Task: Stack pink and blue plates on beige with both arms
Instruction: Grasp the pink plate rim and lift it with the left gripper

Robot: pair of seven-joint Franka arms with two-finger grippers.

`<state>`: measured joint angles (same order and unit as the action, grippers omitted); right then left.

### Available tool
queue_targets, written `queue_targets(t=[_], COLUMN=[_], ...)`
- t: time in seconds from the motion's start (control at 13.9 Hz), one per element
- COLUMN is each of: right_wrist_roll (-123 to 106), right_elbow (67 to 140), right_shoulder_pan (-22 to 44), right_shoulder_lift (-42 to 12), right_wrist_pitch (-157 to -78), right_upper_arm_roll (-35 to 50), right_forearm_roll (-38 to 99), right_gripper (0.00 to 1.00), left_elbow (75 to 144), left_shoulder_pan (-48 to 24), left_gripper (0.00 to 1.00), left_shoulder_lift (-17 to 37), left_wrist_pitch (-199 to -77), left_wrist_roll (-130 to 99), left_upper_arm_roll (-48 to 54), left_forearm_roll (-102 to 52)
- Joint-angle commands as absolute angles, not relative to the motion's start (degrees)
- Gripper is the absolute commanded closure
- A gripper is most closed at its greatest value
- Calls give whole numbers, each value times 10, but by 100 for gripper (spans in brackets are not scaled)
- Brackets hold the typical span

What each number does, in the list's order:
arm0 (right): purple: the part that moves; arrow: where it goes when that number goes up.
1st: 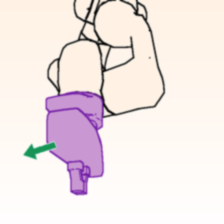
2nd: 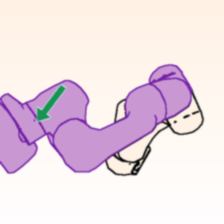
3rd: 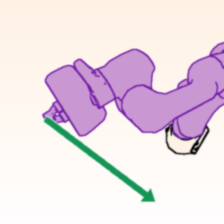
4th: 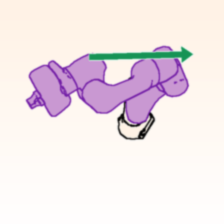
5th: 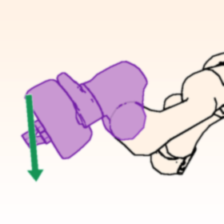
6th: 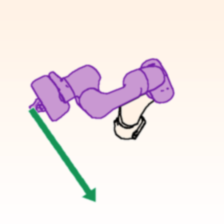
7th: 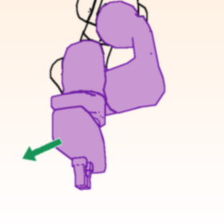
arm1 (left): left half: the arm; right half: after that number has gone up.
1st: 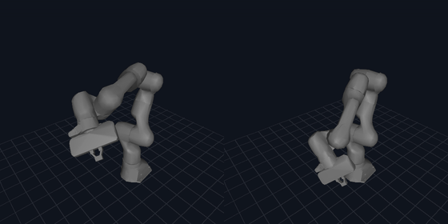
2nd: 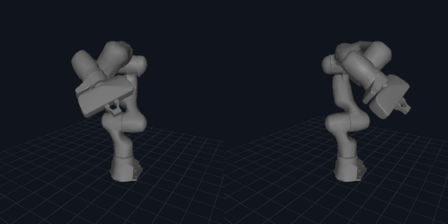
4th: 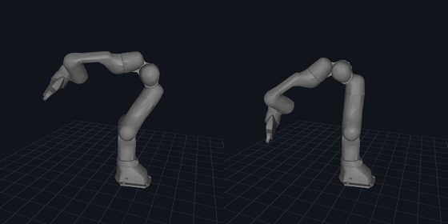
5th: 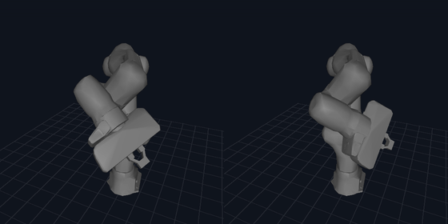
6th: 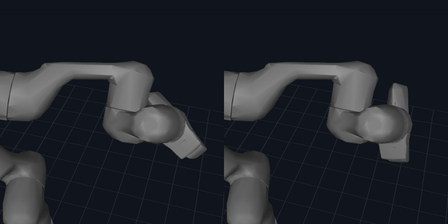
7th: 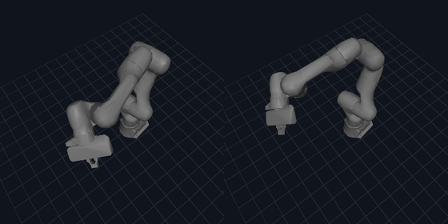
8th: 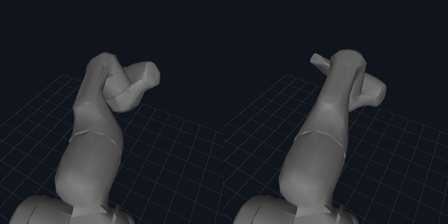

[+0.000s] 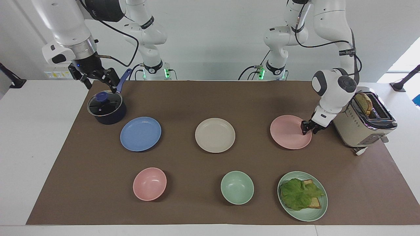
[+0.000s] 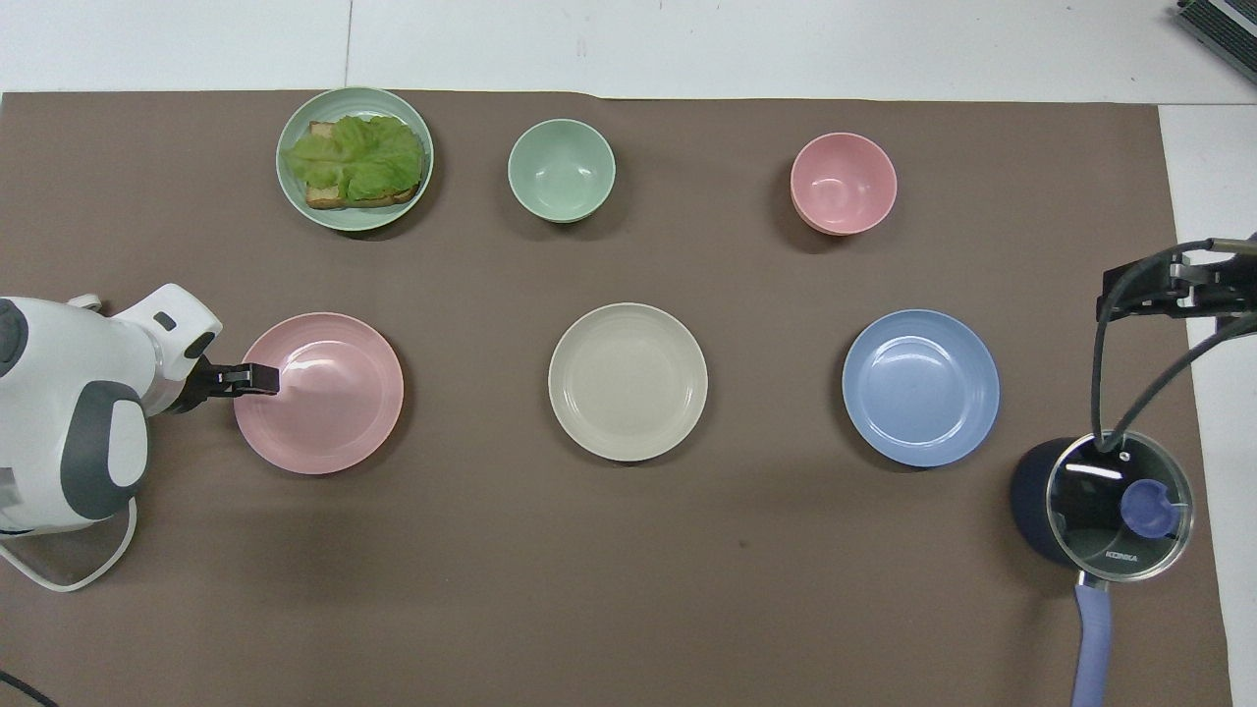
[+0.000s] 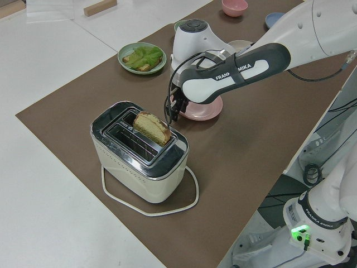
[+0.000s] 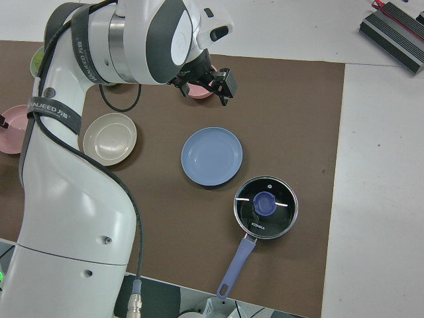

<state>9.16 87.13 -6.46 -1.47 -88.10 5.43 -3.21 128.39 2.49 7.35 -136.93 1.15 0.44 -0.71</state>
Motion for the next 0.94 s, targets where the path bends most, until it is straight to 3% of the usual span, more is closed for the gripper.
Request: queue_targets(t=[0.0,0.22,0.72,0.86], right_wrist_roll=[81,82,82,79], right_elbow=[866,866,866,866], right_shoulder_pan=[-73,-73,-73,-73], right_shoulder_lift=[-18,-18,-18,-18], right_wrist_pitch=[-883,-884,-885,-886], right_upper_arm_roll=[58,58,58,58], right_forearm_roll=[-32,-32,-33,-33], right_gripper=[0,0,0,0], left_elbow=[1229,1145,1092,1096], left_shoulder_pan=[32,30,18,-16], left_gripper=[100,100,100,100], left_shoulder_lift=[87,106,55,49], left_wrist_pitch=[-1309,-1202,-1135,-1143], left_wrist_roll=[11,11,-37,-108], left_upper_arm_roll=[8,9,15,25], left_forearm_roll=[-5,-6,-97,-100])
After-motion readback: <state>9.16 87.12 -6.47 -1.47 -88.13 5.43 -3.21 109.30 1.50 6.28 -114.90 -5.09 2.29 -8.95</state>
